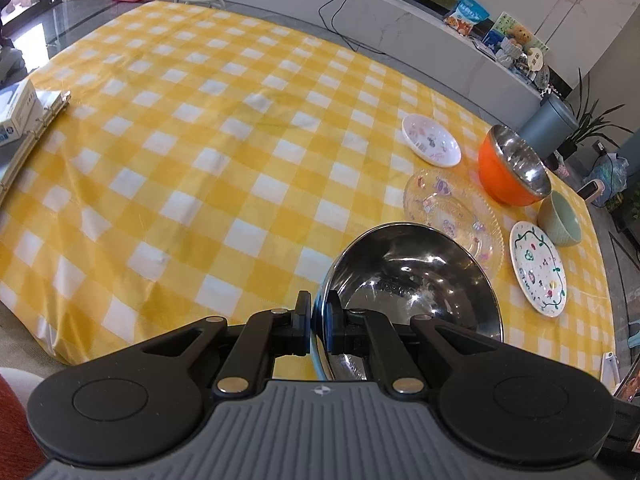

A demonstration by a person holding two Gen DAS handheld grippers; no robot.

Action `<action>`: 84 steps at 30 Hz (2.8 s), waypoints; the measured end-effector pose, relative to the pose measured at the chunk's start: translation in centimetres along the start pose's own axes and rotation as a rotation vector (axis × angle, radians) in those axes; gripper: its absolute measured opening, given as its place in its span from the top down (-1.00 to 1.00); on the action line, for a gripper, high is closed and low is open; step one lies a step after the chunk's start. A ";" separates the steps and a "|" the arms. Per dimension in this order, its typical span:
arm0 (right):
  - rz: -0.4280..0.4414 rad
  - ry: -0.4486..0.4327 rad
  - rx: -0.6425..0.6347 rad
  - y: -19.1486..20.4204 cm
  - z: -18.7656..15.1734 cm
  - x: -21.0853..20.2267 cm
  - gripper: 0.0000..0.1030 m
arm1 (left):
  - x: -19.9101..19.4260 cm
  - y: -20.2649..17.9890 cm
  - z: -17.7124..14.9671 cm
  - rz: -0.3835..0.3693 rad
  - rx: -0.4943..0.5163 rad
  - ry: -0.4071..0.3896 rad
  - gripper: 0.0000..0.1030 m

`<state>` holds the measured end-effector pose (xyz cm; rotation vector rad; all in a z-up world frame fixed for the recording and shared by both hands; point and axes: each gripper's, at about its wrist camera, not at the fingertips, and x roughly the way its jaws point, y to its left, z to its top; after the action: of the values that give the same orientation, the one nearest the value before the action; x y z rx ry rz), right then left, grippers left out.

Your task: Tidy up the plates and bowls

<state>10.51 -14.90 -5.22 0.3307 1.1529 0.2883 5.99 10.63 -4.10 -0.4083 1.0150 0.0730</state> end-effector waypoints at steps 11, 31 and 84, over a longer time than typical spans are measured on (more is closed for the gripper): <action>-0.014 0.045 0.015 -0.8 -0.4 1.5 0.69 | 1.6 0.3 -0.8 0.013 0.002 0.038 0.87; -0.002 0.042 0.012 -0.9 -0.4 0.8 0.45 | 1.6 -0.4 -1.0 0.000 0.030 0.046 0.50; -0.129 -0.266 0.098 -14.6 20.8 -1.2 -0.20 | 11.5 -21.4 13.0 -0.194 0.267 -0.078 -0.38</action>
<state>30.00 -30.92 -2.38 0.3677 0.9226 0.0710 27.95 -5.79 -1.41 -0.2561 0.8902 -0.2175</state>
